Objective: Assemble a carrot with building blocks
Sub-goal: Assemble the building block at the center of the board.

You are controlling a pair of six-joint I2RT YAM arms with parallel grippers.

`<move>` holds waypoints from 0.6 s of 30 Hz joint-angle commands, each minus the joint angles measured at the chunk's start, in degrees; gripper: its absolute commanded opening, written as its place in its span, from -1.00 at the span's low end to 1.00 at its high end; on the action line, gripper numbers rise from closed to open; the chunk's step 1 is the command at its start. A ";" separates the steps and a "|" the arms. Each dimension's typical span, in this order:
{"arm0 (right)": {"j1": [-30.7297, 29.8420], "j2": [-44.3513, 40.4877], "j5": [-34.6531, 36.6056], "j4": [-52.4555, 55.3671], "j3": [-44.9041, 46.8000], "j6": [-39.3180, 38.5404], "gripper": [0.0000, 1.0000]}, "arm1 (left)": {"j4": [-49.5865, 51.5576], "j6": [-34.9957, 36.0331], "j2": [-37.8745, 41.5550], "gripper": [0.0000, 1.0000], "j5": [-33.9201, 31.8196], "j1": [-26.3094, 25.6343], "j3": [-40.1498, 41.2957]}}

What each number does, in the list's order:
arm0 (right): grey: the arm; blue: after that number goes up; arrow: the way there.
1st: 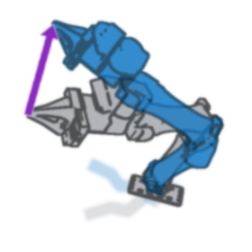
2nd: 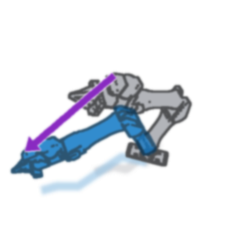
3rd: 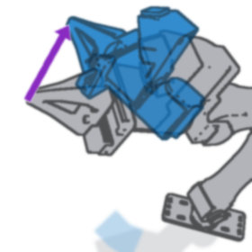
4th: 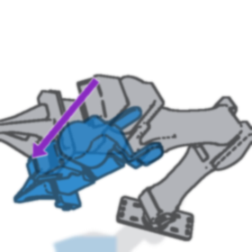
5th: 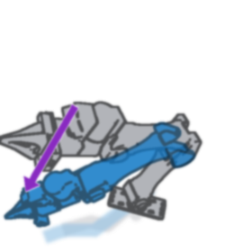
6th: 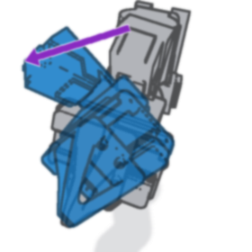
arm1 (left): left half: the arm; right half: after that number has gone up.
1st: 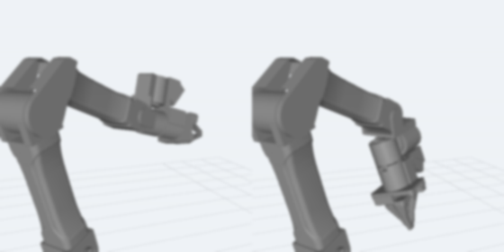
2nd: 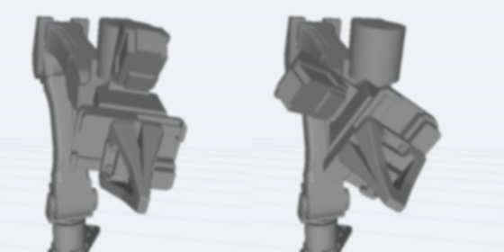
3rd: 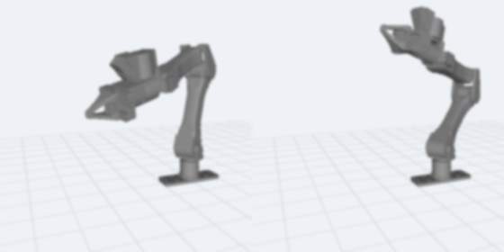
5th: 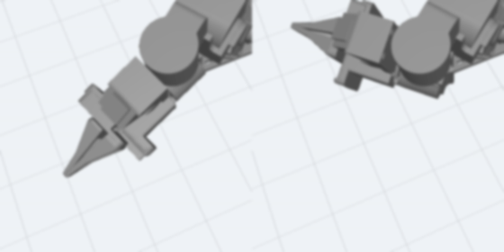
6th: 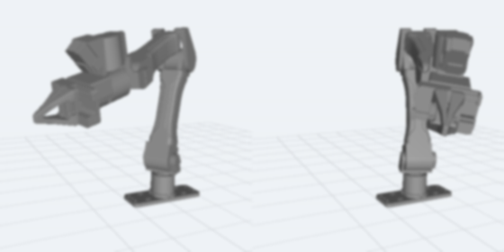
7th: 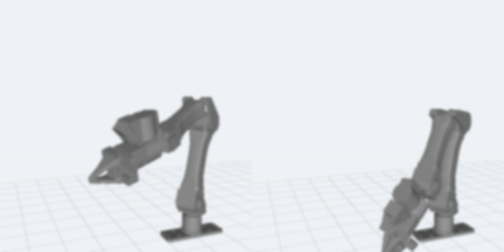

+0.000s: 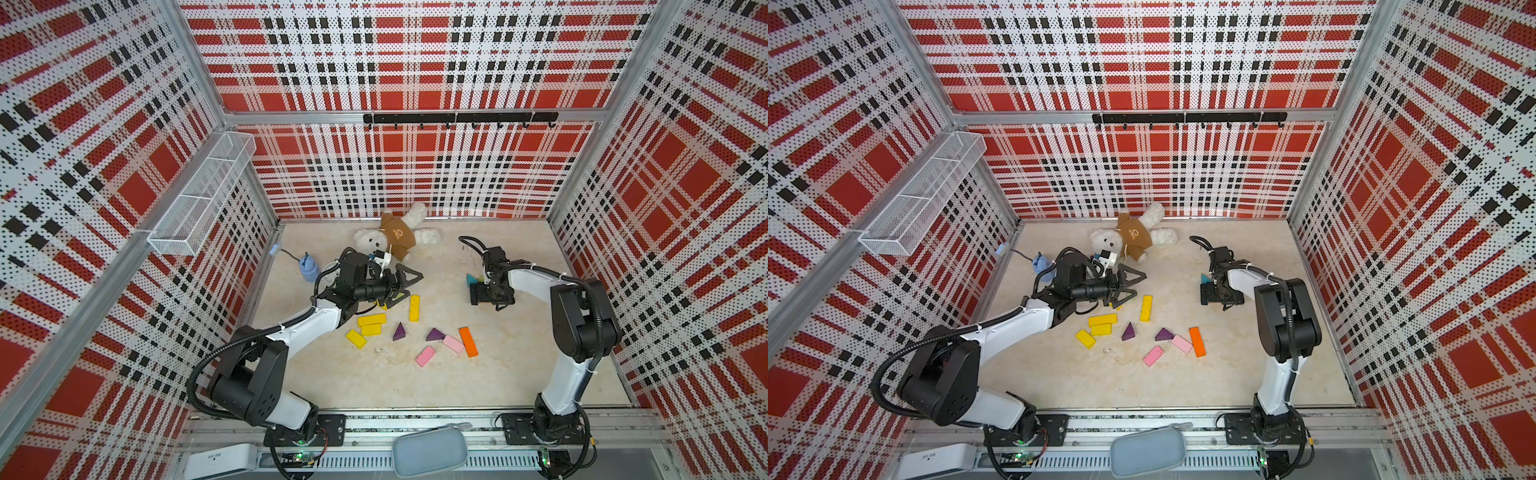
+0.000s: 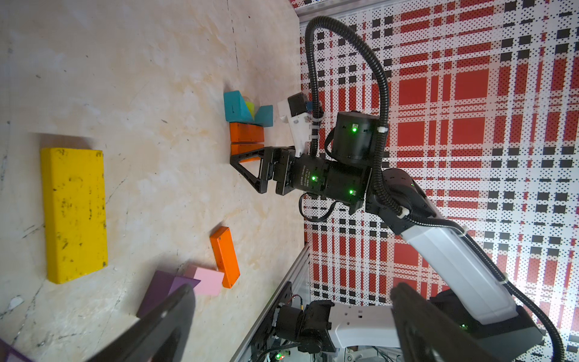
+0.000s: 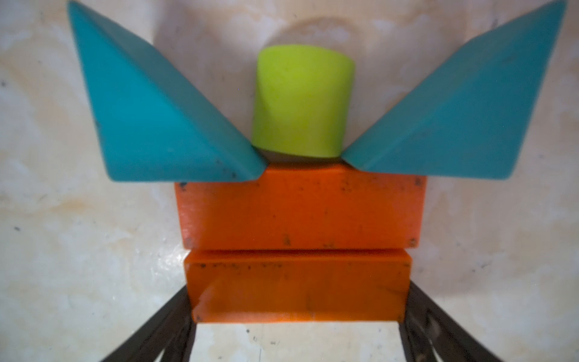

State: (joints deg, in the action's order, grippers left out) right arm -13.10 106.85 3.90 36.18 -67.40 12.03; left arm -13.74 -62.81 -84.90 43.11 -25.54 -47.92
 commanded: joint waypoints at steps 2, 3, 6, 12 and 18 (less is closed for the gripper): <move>-0.17 0.70 -0.16 -0.37 -1.31 -0.62 0.80 | -1.90 -1.00 -0.35 0.99 0.91 -0.36 -0.28; -0.15 0.81 -0.01 -0.28 -1.42 -0.66 0.80 | -1.85 -1.04 -0.42 0.99 0.94 -0.36 -0.33; -0.17 0.94 0.08 -0.41 -1.43 -0.61 0.80 | -1.87 -1.00 -0.46 0.99 1.02 -0.31 -0.42; -0.16 1.23 0.44 -0.28 -1.51 -0.96 0.81 | -1.90 -1.00 -0.61 0.99 1.07 -0.36 -0.41; -0.14 1.35 0.68 -0.52 -1.60 -1.24 0.82 | -1.94 -1.00 -0.61 0.99 1.08 -0.37 -0.42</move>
State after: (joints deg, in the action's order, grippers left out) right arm -13.10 107.04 3.95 36.38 -67.70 11.55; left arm -13.74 -62.78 -84.90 43.16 -25.54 -47.92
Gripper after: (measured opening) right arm 0.918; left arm 0.991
